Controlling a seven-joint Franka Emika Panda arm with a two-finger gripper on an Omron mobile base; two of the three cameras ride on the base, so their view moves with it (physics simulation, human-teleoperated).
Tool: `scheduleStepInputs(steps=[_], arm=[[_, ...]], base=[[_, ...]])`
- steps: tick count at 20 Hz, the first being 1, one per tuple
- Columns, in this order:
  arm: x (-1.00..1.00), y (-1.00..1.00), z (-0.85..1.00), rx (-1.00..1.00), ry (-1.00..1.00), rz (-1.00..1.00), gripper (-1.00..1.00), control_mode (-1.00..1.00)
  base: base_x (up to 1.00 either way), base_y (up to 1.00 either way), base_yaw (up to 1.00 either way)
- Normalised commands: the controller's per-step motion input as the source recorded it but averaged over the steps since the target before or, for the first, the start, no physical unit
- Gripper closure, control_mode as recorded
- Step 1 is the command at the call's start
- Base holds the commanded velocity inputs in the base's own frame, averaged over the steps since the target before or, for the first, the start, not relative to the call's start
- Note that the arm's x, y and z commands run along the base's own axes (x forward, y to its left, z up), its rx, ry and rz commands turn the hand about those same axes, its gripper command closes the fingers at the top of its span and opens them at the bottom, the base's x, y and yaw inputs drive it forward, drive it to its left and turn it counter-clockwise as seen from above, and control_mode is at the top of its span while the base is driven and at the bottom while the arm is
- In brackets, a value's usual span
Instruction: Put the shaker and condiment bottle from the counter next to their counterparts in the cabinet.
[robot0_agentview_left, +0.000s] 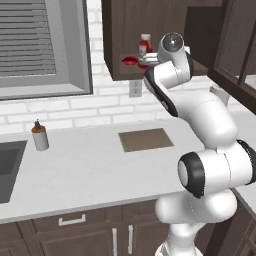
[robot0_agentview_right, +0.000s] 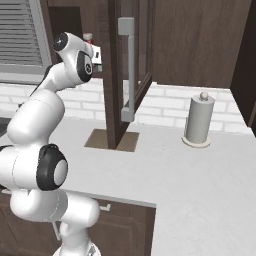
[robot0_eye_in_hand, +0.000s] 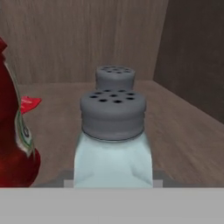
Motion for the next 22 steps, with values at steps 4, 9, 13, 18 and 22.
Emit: scheduleStepInputs(steps=[4,9,13,18,22], arm=[[0.02,-0.02,-0.34,-0.02,-0.04,0.01,1.0,-1.0],[0.16,-0.01,-0.34,-0.02,0.0,0.01,1.0,-1.0],[0.33,-0.06,-0.28,-0.01,0.0,0.01,1.0,-1.0],[0.26,-0.1,-0.26,0.0,-0.01,0.02,1.0,-1.0],[0.0,-0.11,-0.22,0.0,-0.01,0.02,1.0,-1.0]], base=[[0.0,0.0,0.0],[0.0,0.0,0.0],[0.0,0.0,0.0],[0.0,0.0,0.0],[0.0,0.0,0.0]])
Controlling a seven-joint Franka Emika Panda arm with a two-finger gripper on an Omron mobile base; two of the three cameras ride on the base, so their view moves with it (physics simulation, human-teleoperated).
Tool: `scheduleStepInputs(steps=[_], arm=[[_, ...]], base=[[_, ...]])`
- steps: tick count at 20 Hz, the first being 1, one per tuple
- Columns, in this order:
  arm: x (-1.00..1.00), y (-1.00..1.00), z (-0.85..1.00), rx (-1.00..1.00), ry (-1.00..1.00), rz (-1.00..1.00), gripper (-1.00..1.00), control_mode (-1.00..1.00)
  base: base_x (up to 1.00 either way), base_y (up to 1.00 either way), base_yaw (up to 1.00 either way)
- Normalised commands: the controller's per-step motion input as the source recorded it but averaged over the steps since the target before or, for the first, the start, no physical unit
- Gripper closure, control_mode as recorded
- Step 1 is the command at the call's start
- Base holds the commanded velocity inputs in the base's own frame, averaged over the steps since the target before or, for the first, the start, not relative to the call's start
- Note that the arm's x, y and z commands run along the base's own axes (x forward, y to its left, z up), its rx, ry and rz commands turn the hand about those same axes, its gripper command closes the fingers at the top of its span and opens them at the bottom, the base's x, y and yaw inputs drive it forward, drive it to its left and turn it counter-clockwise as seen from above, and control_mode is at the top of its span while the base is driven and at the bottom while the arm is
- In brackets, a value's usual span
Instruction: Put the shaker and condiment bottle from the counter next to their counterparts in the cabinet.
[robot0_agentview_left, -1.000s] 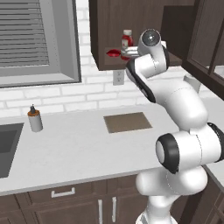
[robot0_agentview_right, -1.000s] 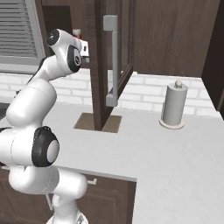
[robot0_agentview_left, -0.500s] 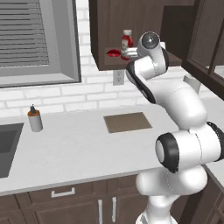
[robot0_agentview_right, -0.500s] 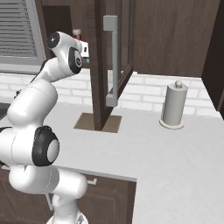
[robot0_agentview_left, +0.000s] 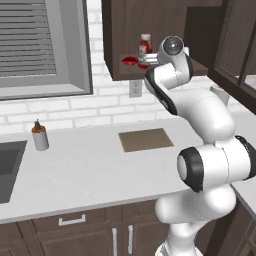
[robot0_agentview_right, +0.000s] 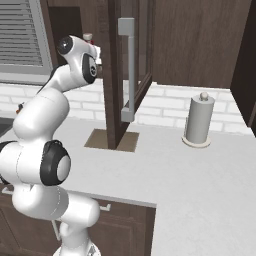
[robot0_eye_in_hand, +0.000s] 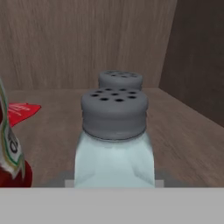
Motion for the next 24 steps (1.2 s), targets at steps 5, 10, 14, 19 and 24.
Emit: scheduleStepInputs(steps=[5,10,14,19,24], arm=[[-0.01,-0.04,-0.31,0.0,0.0,0.03,-1.0,-1.0],[-0.12,-0.02,-0.17,0.0,-0.03,0.02,-1.0,-1.0],[-0.36,0.0,-0.03,0.0,-0.06,0.01,-1.0,-1.0],[-0.68,0.0,0.06,0.0,-0.05,0.0,-1.0,-1.0],[-0.95,0.0,0.22,0.0,-0.14,0.0,-1.0,-1.0]], base=[[0.0,0.0,0.0],[0.0,0.0,0.0],[0.0,0.0,0.0],[0.0,0.0,0.0],[0.0,0.0,0.0]])
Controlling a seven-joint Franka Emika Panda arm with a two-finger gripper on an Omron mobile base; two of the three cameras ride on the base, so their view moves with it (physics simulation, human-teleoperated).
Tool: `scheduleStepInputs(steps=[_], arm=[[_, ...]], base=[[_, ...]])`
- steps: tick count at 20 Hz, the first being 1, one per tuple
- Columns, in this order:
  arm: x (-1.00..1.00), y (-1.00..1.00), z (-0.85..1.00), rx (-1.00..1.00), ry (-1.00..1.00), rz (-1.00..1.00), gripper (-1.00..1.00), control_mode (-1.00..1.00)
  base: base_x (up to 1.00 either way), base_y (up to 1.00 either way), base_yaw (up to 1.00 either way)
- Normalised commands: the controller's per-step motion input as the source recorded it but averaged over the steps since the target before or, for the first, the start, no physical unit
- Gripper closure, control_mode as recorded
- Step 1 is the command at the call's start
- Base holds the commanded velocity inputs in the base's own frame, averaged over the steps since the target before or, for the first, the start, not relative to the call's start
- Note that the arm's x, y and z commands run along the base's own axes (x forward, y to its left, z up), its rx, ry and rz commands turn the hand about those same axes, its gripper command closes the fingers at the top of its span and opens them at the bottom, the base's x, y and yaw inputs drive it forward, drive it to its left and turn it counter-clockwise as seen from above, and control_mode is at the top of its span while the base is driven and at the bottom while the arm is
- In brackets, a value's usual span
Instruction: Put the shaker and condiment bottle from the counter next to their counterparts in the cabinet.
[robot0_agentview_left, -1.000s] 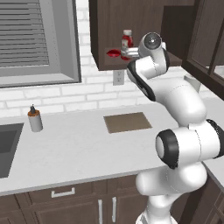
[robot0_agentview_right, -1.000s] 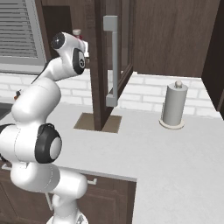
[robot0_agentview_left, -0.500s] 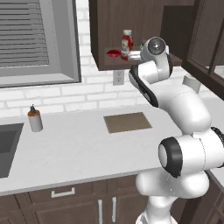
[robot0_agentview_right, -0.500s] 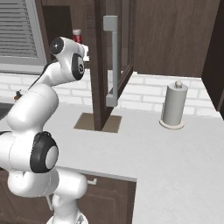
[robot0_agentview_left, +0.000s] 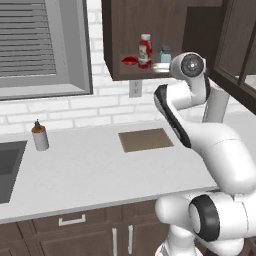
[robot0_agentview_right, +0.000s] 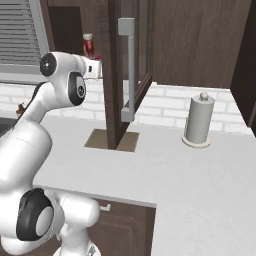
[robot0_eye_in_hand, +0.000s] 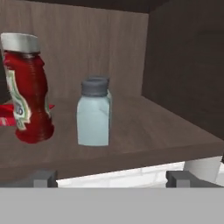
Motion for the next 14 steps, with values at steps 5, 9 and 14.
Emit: scheduleStepInputs(steps=[5,9,14], arm=[[-1.0,0.14,0.0,0.0,-0.1,0.0,-1.0,-1.0],[-1.0,0.37,0.0,0.0,-0.07,0.0,-1.0,-1.0],[-1.0,0.58,-0.02,0.0,-0.09,0.0,-1.0,-1.0]], base=[[0.0,0.0,0.0],[0.0,0.0,0.0],[0.0,0.0,0.0]])
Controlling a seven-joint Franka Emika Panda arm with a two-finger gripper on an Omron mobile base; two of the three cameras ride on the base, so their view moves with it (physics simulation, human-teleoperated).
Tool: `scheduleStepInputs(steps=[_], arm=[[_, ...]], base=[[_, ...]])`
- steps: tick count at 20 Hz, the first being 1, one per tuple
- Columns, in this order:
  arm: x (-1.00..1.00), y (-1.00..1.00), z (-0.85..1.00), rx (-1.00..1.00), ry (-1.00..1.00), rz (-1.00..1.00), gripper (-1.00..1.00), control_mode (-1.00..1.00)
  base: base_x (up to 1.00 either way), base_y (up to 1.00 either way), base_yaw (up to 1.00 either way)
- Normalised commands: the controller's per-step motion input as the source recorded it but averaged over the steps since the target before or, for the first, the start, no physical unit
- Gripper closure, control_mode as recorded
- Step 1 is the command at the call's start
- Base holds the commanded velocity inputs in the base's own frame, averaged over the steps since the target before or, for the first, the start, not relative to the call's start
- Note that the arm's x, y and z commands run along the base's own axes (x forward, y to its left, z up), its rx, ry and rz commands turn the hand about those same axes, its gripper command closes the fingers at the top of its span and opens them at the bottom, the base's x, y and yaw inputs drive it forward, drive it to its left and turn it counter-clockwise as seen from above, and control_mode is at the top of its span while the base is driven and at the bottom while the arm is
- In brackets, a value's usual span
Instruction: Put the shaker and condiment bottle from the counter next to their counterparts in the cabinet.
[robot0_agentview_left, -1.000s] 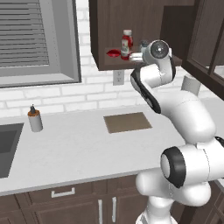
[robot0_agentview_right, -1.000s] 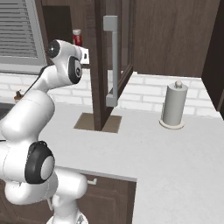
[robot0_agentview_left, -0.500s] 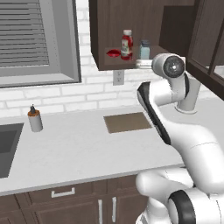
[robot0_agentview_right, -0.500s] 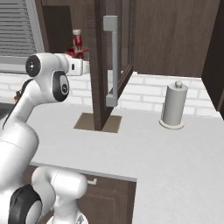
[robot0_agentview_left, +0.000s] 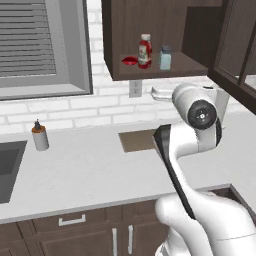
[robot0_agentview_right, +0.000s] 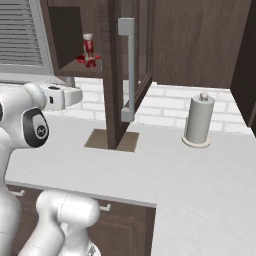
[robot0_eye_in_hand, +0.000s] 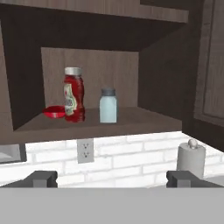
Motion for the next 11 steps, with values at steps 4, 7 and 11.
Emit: scheduleStepInputs(steps=[4,7,11], arm=[[-1.0,0.6,-0.12,0.0,-0.12,0.0,-1.0,-1.0],[-1.0,0.58,-0.18,0.0,-0.17,0.0,-1.0,-1.0],[-1.0,0.6,-0.2,0.0,-0.15,0.0,-1.0,-1.0]], base=[[0.0,0.0,0.0],[0.0,0.0,0.0],[0.0,0.0,0.0]])
